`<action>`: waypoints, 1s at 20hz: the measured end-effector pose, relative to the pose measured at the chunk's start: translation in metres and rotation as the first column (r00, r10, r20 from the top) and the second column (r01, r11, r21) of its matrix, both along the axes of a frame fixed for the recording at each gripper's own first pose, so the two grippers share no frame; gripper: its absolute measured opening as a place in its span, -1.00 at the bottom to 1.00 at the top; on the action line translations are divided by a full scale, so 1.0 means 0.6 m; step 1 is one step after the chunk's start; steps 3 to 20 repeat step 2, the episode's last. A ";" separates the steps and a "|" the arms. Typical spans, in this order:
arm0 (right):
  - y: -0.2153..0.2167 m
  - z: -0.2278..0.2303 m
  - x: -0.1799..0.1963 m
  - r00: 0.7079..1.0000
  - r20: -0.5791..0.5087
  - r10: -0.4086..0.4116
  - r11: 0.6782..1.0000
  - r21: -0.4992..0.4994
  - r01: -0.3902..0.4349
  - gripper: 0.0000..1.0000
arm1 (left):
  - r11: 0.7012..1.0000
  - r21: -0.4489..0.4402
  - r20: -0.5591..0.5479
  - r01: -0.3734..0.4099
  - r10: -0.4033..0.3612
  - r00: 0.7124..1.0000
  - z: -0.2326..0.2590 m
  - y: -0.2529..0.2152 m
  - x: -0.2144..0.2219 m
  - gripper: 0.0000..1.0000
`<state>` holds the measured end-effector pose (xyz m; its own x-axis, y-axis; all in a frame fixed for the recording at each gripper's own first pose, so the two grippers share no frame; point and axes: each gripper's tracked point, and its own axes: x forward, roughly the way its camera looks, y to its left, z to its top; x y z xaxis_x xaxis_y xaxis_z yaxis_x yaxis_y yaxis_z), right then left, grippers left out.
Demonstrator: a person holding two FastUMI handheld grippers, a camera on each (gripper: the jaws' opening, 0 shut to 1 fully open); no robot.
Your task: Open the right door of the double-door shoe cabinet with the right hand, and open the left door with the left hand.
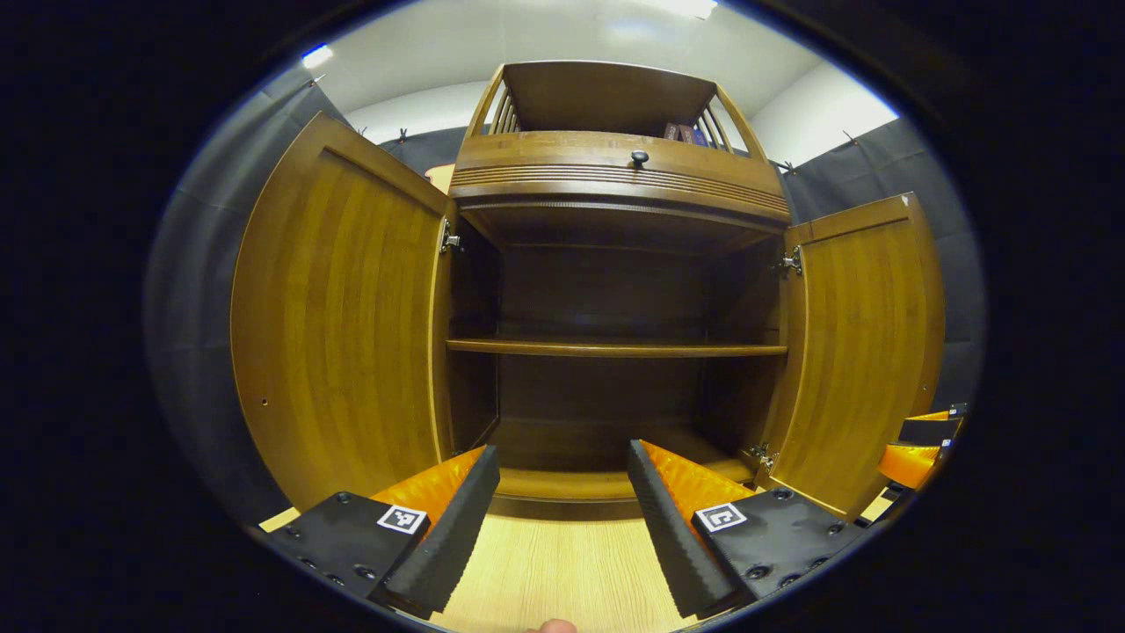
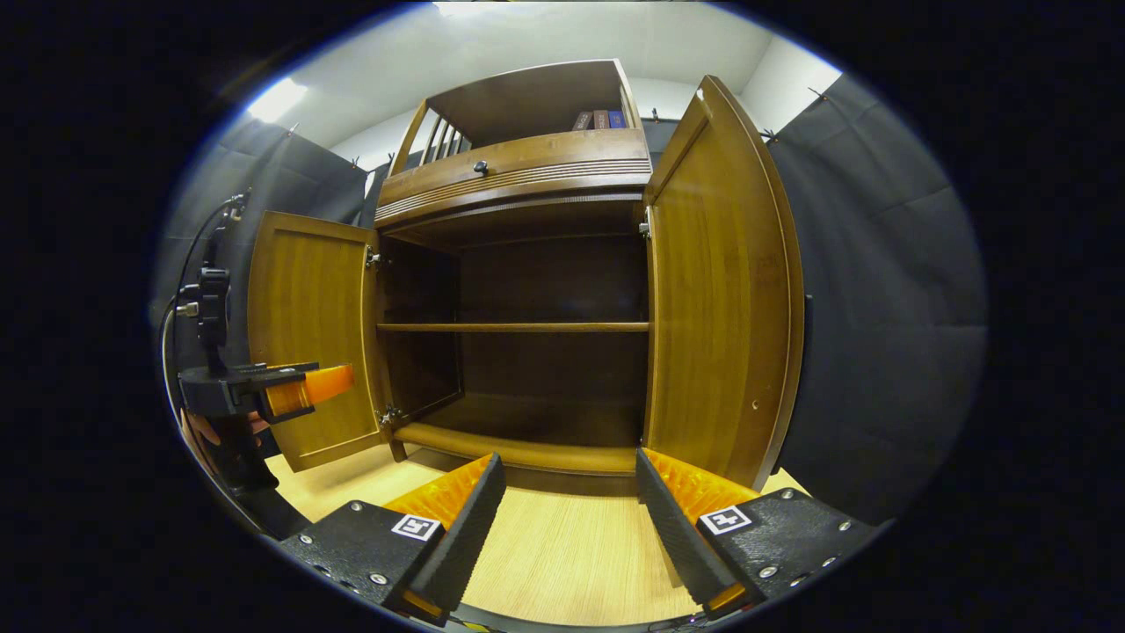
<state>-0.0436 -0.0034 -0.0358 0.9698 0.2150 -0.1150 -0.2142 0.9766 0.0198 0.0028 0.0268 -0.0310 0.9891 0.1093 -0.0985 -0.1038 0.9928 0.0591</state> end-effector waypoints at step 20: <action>0.001 0.003 -0.002 1.000 0.004 -0.001 1.000 -0.003 0.001 0.96 | 1.000 0.004 0.002 -0.001 0.001 1.000 0.001 0.001 -0.001 0.89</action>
